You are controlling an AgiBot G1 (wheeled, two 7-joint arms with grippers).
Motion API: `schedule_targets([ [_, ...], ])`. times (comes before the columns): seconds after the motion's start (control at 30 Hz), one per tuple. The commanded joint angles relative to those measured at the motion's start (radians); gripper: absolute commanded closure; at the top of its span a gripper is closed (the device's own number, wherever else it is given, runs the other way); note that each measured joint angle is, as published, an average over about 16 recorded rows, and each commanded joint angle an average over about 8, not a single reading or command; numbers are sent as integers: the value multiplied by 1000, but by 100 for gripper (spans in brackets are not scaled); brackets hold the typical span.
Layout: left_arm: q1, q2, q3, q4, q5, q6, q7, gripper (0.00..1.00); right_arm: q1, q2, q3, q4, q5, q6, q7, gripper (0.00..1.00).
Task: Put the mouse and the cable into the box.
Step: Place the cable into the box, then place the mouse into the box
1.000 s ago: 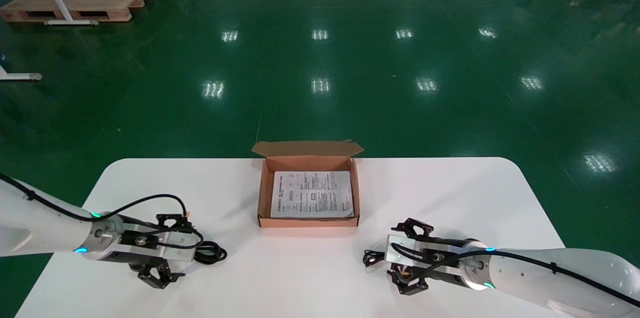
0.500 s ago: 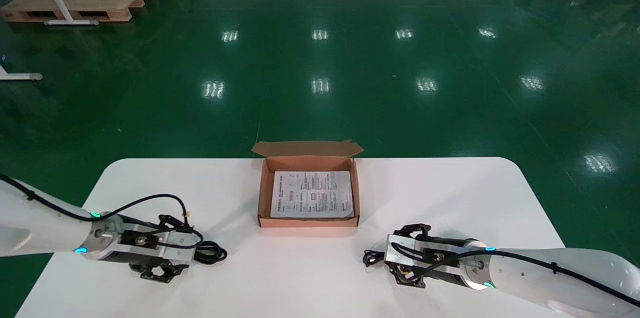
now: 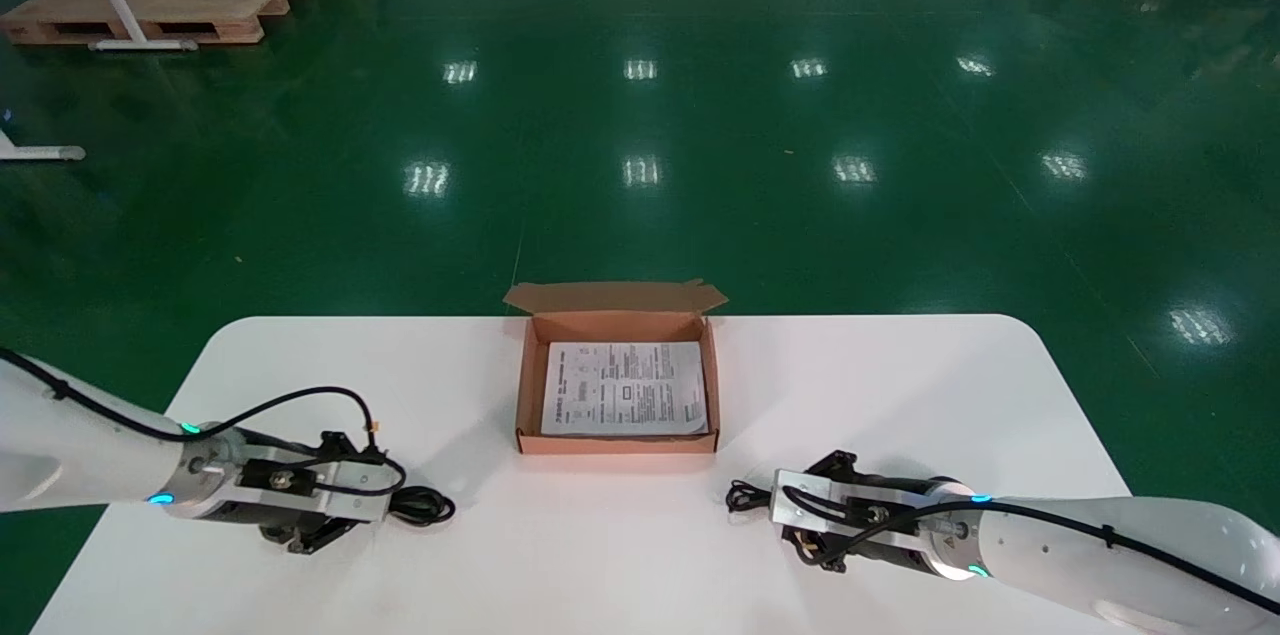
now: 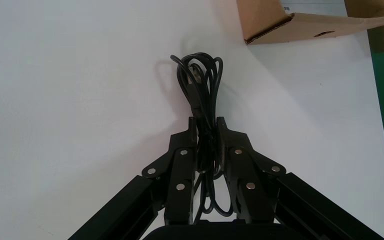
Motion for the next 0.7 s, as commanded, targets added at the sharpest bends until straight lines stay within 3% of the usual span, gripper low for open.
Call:
schedule_targets([
  [0.03, 0, 0, 0, 0, 0, 0, 0, 100, 0, 0, 0, 0, 0, 0, 0, 100],
  [0.5, -35, -29, -10, -10, -13, 12, 2, 100, 11, 33, 5, -12, -14, 21, -13, 100],
  [0.7, -129, -67, -68, -42, -97, 85, -2, 100, 121, 82, 46, -90, -14, 83, 3, 100],
])
